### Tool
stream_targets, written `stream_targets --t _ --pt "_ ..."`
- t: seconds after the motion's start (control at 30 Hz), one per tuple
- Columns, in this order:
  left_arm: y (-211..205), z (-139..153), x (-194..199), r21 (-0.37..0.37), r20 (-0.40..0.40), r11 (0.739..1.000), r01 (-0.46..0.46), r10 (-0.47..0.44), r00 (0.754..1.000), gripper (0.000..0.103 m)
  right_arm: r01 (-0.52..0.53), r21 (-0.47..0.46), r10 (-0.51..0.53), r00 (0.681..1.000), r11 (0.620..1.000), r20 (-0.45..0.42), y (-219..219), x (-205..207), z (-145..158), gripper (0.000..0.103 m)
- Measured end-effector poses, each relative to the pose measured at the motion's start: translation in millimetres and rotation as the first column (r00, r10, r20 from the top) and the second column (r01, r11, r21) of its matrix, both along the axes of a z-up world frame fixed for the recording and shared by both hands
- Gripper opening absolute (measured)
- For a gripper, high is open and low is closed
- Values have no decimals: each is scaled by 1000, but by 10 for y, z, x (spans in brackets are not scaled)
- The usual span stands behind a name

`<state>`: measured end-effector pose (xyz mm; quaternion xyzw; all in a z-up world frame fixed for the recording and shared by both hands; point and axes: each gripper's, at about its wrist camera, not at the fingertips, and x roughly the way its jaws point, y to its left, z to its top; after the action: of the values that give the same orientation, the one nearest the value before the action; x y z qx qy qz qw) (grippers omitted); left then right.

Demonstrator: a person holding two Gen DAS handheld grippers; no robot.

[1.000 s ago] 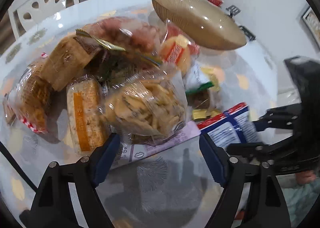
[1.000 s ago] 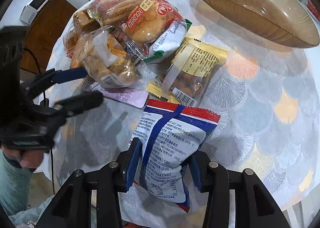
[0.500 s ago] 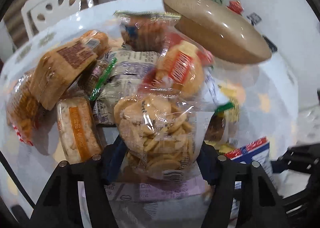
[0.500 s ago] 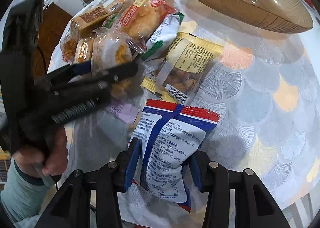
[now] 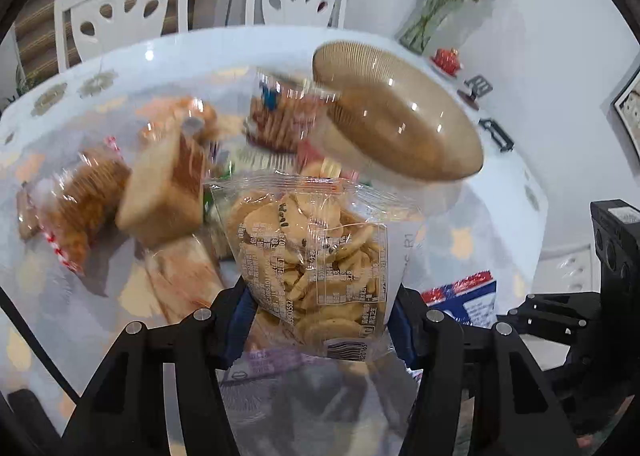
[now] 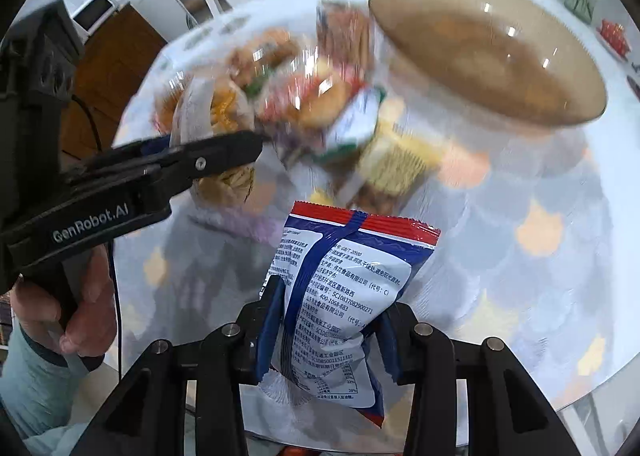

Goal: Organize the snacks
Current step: 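Lift the chip bag with the right gripper while the left gripper grasps a cookie bag, then drop the chip bag and cookie bag into the amber bowl with both grippers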

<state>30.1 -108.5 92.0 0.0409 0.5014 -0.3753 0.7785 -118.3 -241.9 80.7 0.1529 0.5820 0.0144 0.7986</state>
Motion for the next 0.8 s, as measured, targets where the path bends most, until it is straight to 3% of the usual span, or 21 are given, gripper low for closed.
stream_targets --t 0.23,0.4,0.53,0.8 --pt "-257 553 68 -8 78 1000 -21 22 997 55 54 -26 -51 994 998 101 -471 206 484 41" --pt "-614 836 198 17 86 999 -47 45 995 55 106 -50 -98 985 993 143 -959 372 742 41" --pt "-939 826 307 55 57 996 -66 62 996 55 155 -51 -147 980 987 135 -1277 525 797 41" --pt "-1443 495 422 109 -50 992 -70 76 996 55 197 -30 -195 979 980 66 -1778 792 559 41"
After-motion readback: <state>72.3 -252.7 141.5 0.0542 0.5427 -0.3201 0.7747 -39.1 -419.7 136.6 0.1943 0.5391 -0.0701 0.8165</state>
